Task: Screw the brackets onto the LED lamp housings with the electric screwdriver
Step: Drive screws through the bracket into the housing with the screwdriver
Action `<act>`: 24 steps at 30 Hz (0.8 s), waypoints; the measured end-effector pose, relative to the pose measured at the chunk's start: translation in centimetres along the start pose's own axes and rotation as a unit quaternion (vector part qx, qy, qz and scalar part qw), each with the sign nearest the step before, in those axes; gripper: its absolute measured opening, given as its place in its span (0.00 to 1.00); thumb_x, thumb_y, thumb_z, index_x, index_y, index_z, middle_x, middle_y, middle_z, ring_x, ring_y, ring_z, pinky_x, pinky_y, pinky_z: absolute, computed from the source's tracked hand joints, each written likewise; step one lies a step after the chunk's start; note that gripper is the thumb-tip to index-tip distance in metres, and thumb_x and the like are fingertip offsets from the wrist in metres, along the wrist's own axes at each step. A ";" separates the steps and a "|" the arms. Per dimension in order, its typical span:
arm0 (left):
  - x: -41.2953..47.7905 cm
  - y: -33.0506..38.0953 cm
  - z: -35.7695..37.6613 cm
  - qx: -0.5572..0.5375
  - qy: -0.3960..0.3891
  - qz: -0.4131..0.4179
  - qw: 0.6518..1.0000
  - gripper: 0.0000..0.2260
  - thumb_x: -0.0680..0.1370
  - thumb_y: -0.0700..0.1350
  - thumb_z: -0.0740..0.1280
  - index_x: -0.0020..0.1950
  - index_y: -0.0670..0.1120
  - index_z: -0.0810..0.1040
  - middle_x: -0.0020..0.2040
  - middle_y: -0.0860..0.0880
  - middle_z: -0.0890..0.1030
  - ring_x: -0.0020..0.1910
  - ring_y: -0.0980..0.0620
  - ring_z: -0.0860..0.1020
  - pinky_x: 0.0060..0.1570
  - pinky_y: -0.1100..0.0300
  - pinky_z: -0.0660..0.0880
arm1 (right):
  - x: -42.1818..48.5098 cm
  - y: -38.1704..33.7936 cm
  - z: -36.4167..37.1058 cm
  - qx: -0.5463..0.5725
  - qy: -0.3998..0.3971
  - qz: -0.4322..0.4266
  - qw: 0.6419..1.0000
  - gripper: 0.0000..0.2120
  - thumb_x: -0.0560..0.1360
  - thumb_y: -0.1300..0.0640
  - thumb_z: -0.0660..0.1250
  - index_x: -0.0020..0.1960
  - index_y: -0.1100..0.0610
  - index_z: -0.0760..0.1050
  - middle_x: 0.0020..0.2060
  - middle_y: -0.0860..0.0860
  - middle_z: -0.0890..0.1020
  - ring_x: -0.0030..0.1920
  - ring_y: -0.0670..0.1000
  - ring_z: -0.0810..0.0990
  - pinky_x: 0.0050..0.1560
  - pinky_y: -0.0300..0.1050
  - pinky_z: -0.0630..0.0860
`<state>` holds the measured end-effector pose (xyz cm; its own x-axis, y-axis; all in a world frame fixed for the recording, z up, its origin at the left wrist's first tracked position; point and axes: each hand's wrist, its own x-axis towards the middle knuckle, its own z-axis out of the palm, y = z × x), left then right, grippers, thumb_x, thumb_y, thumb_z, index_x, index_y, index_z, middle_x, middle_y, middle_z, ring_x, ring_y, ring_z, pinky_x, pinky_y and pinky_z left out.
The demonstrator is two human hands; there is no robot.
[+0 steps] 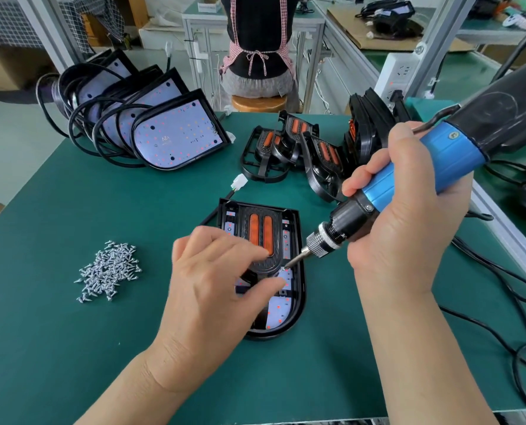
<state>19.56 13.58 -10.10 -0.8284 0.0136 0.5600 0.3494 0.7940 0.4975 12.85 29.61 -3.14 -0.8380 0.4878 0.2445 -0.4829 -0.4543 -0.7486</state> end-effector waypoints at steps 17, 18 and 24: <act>2.0 -3.8 1.8 -0.223 -0.162 -0.382 0.882 0.25 0.61 0.58 0.78 0.54 0.59 0.74 0.47 0.63 0.84 0.47 0.63 0.82 0.49 0.60 0.77 | -1.4 1.9 -0.3 -0.131 -0.085 -0.019 0.988 0.08 0.74 0.61 0.70 0.47 0.53 0.72 0.26 0.46 0.75 0.23 0.51 0.73 0.30 0.41 0.73; 2.0 -3.8 1.8 -0.229 -0.160 -0.382 0.881 0.24 0.62 0.58 0.78 0.54 0.59 0.74 0.47 0.64 0.84 0.47 0.63 0.82 0.49 0.59 0.77 | -1.4 1.9 -0.4 -0.132 -0.087 -0.019 0.987 0.08 0.74 0.61 0.70 0.47 0.53 0.72 0.26 0.46 0.76 0.23 0.52 0.73 0.30 0.41 0.73; 2.0 -3.8 1.9 -0.246 -0.154 -0.375 0.880 0.20 0.69 0.51 0.80 0.55 0.58 0.74 0.46 0.67 0.83 0.44 0.65 0.82 0.47 0.61 0.76 | -1.4 2.1 -0.5 -0.136 -0.097 -0.020 0.986 0.08 0.74 0.60 0.71 0.48 0.54 0.72 0.27 0.45 0.76 0.23 0.52 0.74 0.30 0.42 0.73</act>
<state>15.76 11.74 -12.16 -0.9597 -0.1781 -0.2175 -0.2624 0.2905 0.9202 13.13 28.36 -5.35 -0.8650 0.3380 0.3709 -0.4528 -0.2070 -0.8673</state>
